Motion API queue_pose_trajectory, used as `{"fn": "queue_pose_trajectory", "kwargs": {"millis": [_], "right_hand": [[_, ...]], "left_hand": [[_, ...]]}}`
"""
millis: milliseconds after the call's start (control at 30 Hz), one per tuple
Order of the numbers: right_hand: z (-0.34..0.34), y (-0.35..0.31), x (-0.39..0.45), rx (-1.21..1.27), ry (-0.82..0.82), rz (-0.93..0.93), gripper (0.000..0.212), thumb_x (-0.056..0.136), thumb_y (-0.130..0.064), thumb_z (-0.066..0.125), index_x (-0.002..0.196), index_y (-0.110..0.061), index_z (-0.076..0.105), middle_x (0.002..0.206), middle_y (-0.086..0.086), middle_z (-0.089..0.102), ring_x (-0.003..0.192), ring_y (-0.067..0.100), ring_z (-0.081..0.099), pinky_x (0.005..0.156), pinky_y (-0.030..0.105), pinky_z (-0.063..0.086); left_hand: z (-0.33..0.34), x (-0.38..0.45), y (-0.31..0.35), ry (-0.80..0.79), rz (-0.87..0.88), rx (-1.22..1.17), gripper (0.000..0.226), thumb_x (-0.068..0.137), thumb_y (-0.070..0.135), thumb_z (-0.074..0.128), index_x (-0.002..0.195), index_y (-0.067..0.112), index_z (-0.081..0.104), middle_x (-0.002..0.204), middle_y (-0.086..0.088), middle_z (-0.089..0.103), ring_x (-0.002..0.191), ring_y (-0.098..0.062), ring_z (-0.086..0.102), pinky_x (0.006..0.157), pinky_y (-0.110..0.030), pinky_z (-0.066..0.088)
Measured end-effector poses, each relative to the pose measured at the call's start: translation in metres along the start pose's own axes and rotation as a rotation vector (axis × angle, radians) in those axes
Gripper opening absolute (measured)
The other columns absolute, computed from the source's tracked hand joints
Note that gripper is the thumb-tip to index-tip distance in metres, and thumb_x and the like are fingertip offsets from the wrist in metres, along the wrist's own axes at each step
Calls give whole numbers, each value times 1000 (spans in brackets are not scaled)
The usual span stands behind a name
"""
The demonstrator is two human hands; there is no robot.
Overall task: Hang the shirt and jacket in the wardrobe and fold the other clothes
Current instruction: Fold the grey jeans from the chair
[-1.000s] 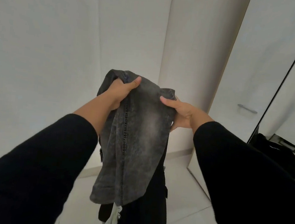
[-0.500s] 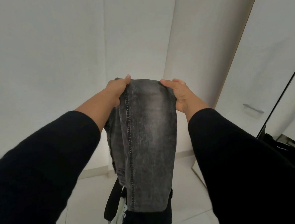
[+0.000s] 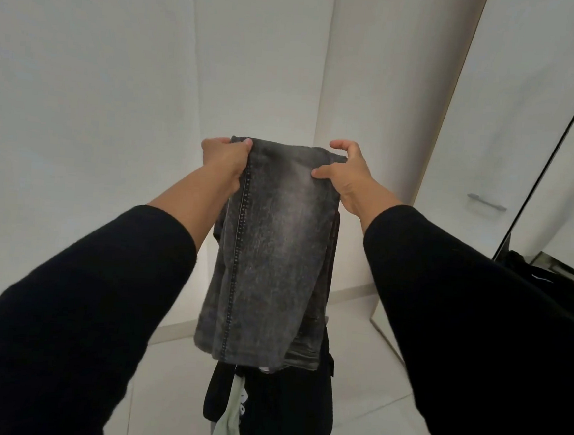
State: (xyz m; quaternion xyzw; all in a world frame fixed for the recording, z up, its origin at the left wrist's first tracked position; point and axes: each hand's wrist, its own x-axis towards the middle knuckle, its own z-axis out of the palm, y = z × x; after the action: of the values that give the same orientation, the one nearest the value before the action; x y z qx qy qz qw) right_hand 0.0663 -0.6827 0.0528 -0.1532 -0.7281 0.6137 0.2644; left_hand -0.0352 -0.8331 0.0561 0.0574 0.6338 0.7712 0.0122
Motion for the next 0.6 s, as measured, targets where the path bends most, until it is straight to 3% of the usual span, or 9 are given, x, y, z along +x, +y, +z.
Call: {"fn": "queue_pose_trajectory", "kwargs": {"millis": [67, 200, 300, 433, 600], "right_hand": [[1, 0, 2, -76, 54, -2, 60, 77, 2, 72, 126, -20, 46, 123, 5, 47, 90, 15, 54, 87, 34, 54], [2, -4, 2, -357, 112, -162, 54, 82, -6, 69, 131, -15, 48, 128, 4, 52, 113, 20, 52, 98, 30, 47], [2, -12, 0, -481, 165, -260, 44, 88, -10, 61, 130, -16, 49, 125, 5, 54, 101, 15, 51, 85, 20, 44], [-2, -22, -2, -429, 232, -280, 35, 91, -19, 61, 122, -22, 45, 109, 4, 47, 77, 9, 47, 62, 17, 43], [-6, -34, -4, -245, 175, -168, 44, 83, -24, 71, 123, -19, 51, 115, 1, 50, 96, 16, 54, 74, 24, 50]], "left_hand": [[1, -3, -1, 25, -12, -58, 44, 90, 10, 61, 128, 9, 39, 102, -3, 48, 90, -14, 54, 77, -24, 49], [-2, -11, -7, -42, -8, -116, 45, 91, 5, 57, 128, 20, 37, 99, -1, 51, 81, -10, 57, 65, -22, 52], [-1, -13, -4, -97, 2, -189, 48, 90, 0, 56, 126, 27, 39, 106, -6, 57, 88, -16, 62, 73, -28, 56], [3, -17, 4, -120, 7, -279, 45, 91, -4, 53, 120, 29, 43, 106, -6, 57, 83, -15, 62, 66, -26, 55], [1, -13, 4, -100, 37, -283, 44, 91, -5, 50, 117, 30, 45, 116, -10, 57, 85, -14, 58, 68, -25, 53]]}}
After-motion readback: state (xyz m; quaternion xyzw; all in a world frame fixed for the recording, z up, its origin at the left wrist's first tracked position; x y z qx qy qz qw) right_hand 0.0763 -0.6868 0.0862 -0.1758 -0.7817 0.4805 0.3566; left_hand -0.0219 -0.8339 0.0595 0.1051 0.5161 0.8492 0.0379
